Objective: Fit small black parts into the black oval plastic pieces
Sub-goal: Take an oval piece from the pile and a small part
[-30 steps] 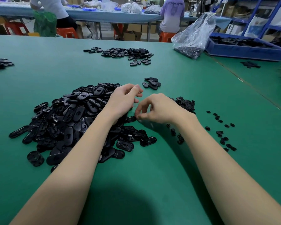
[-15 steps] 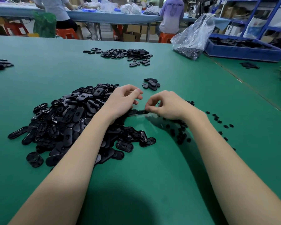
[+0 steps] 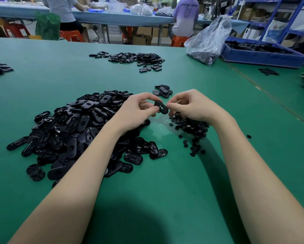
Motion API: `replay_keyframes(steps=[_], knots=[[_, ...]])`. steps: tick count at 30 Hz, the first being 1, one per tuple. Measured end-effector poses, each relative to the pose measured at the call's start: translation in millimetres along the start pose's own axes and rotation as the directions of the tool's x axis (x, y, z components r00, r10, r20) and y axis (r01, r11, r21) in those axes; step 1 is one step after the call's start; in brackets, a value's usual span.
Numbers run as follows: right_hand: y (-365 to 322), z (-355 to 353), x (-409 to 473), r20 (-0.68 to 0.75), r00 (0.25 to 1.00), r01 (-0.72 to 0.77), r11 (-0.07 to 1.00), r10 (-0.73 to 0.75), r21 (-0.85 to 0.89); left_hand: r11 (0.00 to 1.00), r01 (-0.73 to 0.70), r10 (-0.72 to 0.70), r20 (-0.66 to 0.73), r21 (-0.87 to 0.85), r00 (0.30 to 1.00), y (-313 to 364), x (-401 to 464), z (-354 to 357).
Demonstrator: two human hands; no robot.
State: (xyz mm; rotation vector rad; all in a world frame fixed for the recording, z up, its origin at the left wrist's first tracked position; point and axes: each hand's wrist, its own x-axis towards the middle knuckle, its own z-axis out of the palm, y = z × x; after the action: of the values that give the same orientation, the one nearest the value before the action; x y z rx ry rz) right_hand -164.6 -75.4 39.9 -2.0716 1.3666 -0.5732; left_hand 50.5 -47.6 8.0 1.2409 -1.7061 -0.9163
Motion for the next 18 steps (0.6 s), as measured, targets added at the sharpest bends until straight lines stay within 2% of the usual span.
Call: replay_keyframes(steps=[5,12,16,18], knots=[[10.8,1.1,0.9,0.015,0.989,-0.141,0.959,0.149,-0.244,1.000,0.002,-0.002,-0.026,-0.001,1.000,-1.6,0.8,0.5],[11.7,9.7,2.8,0.035,0.984,-0.162,0.952,0.176,-0.259,1.000,0.014,-0.014,-0.031,-0.019,0.999,-2.0,0.5,-1.7],[11.0,11.2,2.7,-0.020,0.989,-0.143,0.943,0.143,-0.301,0.998,0.035,-0.036,-0.029,-0.044,0.999,-2.8,1.2,-1.5],[10.3,10.0,2.3,-0.060,0.991,-0.127,0.963,0.116,-0.237,0.998,0.042,-0.043,-0.032,-0.046,0.999,-3.3,1.3,-1.1]])
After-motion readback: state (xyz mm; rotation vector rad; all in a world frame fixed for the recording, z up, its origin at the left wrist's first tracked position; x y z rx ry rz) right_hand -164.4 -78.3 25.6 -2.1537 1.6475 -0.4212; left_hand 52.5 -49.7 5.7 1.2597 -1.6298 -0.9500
